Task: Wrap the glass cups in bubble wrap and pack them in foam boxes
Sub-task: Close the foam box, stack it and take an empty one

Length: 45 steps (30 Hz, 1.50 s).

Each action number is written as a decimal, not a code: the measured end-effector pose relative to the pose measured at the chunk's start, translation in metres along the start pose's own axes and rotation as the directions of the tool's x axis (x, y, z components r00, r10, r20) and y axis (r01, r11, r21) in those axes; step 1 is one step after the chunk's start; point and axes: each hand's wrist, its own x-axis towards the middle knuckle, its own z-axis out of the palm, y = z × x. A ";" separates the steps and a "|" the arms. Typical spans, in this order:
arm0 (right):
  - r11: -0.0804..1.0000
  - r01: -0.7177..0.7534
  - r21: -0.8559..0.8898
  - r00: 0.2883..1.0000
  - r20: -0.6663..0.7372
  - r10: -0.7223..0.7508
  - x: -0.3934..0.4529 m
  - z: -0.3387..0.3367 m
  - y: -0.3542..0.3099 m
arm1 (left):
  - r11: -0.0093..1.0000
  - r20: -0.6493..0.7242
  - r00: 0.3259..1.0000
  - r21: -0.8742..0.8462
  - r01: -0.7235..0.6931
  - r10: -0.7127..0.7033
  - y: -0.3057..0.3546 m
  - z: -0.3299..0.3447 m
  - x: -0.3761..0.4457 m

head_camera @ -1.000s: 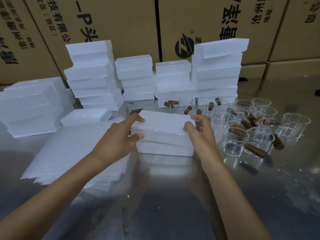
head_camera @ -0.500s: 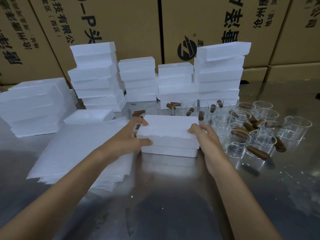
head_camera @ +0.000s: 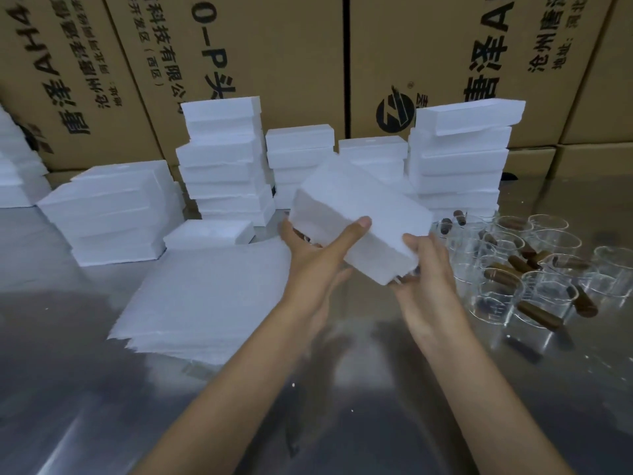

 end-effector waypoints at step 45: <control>0.922 -0.153 -0.356 0.988 -0.065 0.139 0.016 -0.023 0.022 | 0.877 -0.771 0.637 0.299 0.376 -0.011 0.060 -0.299 0.160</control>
